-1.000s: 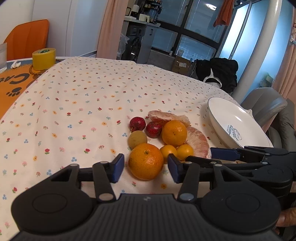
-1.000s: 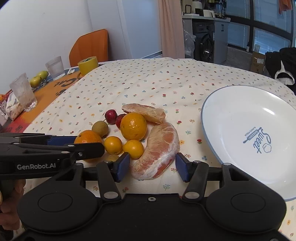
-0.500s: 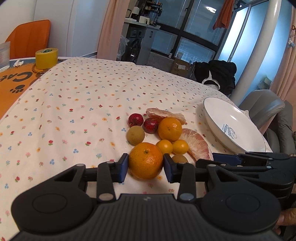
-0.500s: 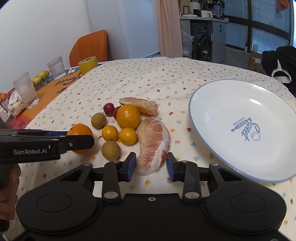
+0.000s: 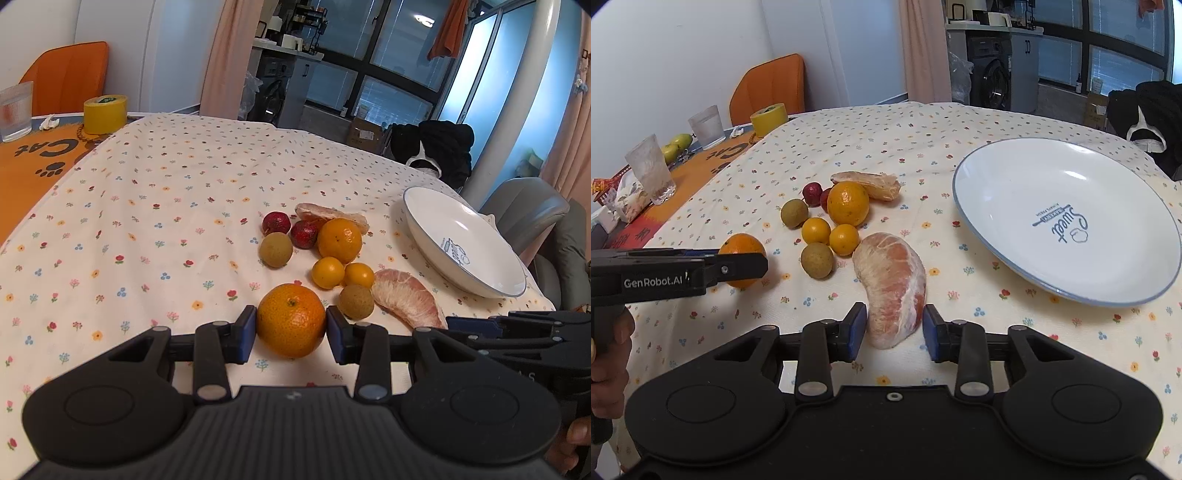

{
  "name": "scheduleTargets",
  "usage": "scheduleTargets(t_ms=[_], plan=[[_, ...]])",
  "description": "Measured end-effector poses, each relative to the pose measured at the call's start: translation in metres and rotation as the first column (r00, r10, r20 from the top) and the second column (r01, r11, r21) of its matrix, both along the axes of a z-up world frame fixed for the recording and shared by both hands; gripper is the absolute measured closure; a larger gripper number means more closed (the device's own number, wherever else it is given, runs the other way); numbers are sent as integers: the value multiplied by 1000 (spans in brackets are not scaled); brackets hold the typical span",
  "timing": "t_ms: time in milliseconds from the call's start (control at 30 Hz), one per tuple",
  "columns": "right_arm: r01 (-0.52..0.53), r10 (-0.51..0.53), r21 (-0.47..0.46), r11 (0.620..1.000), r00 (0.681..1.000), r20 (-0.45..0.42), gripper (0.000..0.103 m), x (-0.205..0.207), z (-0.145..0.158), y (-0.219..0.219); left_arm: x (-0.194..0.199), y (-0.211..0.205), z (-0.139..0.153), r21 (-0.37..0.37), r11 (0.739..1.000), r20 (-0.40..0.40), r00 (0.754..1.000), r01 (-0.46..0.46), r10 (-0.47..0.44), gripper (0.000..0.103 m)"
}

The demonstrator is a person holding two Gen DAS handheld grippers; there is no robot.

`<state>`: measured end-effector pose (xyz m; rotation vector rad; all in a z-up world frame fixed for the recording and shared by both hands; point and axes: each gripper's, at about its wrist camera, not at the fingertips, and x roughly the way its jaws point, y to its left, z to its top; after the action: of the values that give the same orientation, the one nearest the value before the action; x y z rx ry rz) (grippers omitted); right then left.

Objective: Organize fruits
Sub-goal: 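Close the right gripper on the pomelo segment while the left gripper grasps the large orange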

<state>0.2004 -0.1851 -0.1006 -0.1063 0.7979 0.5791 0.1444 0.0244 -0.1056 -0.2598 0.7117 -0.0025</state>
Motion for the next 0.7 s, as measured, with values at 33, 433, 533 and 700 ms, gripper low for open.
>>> scheduleTargets(t_ms=[33,433,533,700], plan=[[1,-1,-7,1000,1000,6,64,1,0,2,0,0,0,-1,1000,-3,1000,-1,1,64],[-30,32,-44,999,998,54,47,13,-4,20,5,7,-4,-3,1000,-17,1000,-2,1,64],[-37,41,-58,998,997,71,45,13,-5,25,6,7,-4,-4,1000,-15,1000,-1,1,64],[-48,54,-65,997,994,100,59,14,-5,26,5,7,-2,2,1000,-12,1000,-4,4,64]])
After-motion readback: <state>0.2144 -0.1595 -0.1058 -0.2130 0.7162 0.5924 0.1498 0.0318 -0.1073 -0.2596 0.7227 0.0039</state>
